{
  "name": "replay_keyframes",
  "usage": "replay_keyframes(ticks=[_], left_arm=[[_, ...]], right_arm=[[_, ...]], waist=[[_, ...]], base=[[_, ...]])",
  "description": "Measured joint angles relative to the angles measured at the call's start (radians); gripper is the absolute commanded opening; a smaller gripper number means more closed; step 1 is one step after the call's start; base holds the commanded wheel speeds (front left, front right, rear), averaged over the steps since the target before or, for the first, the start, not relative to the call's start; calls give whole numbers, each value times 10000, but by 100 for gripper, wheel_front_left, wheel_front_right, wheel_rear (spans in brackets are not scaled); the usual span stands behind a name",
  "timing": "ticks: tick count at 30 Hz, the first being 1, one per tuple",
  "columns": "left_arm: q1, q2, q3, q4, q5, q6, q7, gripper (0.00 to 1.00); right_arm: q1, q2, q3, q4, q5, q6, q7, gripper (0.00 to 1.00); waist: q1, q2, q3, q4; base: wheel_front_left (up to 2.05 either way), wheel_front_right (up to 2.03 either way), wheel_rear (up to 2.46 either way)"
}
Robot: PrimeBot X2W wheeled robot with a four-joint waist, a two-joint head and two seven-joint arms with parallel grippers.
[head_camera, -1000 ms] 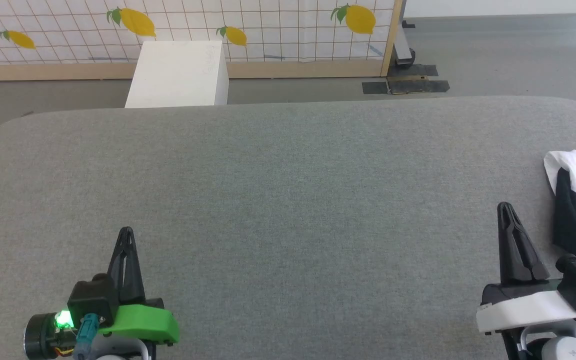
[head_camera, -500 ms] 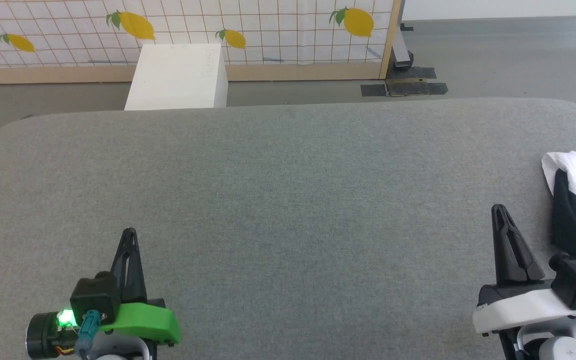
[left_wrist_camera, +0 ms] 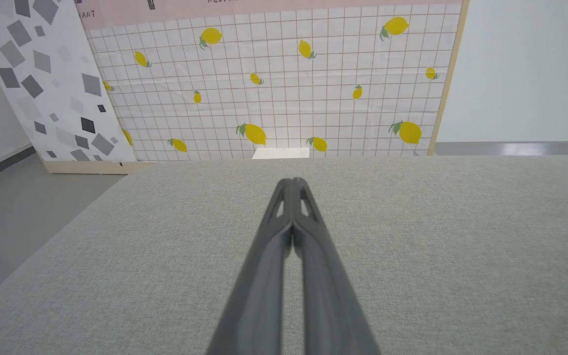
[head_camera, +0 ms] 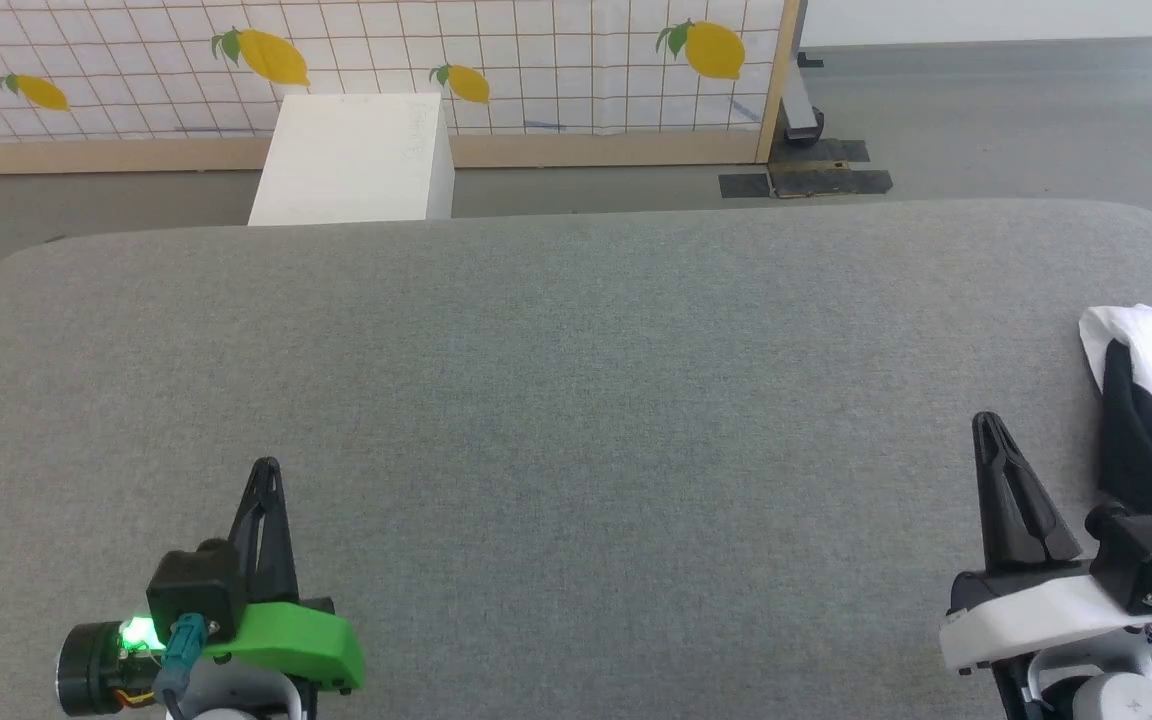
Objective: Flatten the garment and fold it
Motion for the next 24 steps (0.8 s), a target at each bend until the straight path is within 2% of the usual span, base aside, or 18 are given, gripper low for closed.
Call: replay_keyframes(ticks=[24], left_arm=[[-8,-29,-40,-56,75,-98,508,0]], right_arm=[[0,6,151,-40,-293,0,514,0]], waist=[[0,0,-107,-45]], base=[[0,0,0]])
